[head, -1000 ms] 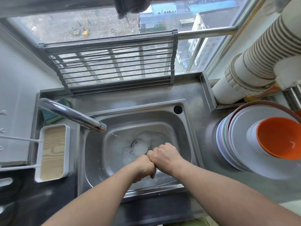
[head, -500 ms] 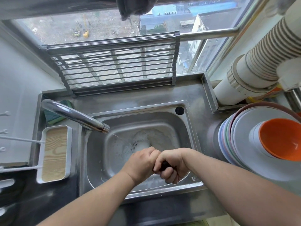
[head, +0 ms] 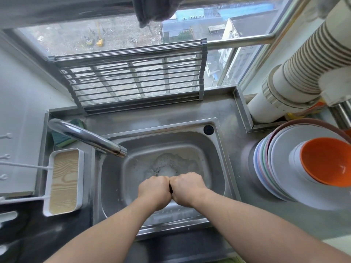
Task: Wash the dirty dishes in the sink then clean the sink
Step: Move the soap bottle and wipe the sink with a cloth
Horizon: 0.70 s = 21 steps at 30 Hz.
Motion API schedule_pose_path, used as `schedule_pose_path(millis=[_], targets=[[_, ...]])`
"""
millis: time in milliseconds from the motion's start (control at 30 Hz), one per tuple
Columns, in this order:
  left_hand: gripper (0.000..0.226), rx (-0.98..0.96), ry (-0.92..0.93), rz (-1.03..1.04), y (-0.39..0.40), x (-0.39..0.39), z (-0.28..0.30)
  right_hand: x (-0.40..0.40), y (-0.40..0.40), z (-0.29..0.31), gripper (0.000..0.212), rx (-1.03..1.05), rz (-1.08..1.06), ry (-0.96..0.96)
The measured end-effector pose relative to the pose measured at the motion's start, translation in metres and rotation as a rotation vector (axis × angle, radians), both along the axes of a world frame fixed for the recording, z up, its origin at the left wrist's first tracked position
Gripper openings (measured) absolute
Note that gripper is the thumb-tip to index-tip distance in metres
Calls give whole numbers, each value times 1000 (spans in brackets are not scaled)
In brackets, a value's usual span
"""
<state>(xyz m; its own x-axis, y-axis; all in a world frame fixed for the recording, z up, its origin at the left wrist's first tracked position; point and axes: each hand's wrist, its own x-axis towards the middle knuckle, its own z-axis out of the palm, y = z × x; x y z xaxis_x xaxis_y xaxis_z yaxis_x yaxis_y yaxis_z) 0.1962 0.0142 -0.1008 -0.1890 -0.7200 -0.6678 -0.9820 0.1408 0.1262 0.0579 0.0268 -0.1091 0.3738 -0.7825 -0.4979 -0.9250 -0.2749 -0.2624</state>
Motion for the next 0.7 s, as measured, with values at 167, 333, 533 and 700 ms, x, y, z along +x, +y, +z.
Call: schedule_pose_path(millis=[167, 333, 533, 700], targets=[[24, 167, 69, 323, 0, 0, 3, 7, -2, -1, 19, -54, 38, -9], [43, 437, 332, 725, 10, 7, 10, 8, -3, 1, 25, -55, 86, -14], [49, 458, 635, 955, 5, 6, 25, 2, 9, 4, 42, 21, -276, -81], [56, 277, 870, 871, 10, 7, 34, -16, 17, 18, 46, 361, -712, -543]])
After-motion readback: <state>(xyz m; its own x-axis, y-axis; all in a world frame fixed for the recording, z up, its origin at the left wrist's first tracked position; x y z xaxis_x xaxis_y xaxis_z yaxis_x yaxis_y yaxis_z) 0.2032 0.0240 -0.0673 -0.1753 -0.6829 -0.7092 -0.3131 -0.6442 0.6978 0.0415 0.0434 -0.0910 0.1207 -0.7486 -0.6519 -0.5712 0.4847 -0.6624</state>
